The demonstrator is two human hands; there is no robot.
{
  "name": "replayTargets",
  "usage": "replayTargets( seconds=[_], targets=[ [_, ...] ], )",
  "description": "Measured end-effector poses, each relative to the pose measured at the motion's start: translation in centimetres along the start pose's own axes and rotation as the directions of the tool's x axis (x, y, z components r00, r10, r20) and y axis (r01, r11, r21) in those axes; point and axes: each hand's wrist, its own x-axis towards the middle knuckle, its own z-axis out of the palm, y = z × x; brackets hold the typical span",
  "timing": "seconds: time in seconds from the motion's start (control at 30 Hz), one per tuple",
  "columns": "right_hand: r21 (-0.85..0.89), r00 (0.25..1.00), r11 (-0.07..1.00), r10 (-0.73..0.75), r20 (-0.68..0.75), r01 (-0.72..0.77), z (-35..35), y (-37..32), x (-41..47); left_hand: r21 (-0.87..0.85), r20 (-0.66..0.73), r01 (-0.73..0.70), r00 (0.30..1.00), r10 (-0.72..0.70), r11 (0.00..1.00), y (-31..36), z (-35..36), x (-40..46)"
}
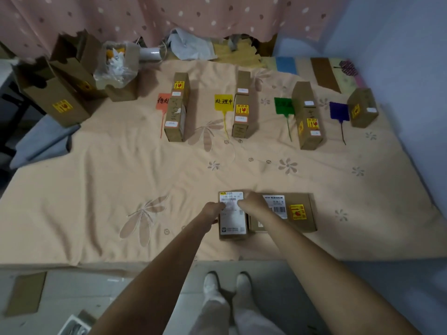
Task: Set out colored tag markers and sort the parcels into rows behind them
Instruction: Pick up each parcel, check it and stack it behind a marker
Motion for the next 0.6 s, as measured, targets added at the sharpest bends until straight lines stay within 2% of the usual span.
replayTargets(
  seconds=[0.23, 0.37, 0.5, 0.6],
  targets=[
    [0.077, 0.999, 0.997, 0.021, -0.025, -0.019, 1.2, -0.3, -0.7, -0.173, 0.069, -0.004, 0.997, 0.016, 0.985, 0.0, -1.0, -0.6],
    [0.138, 1.0, 0.99, 0.018, 0.003, -0.019, 1.4, -0.8, -0.7, -0.126, 0.04, -0.069, 0.996, 0.074, 0.99, 0.1, -2.3, -0.9],
    [0.312, 1.0, 0.95, -0.013, 0.026, 0.004, 0.8, -1.6, -0.8, -0.184, -0.085, -0.177, 0.983, 0.163, 0.967, 1.3, -4.2, -1.5],
    [0.461, 0.999, 0.888, -0.012, 0.03, -0.003, 0.1, -2.1, -0.8, -0.239, -0.058, -0.244, 0.97, 0.237, 0.94, 2.7, -5.5, -2.2]
  ],
)
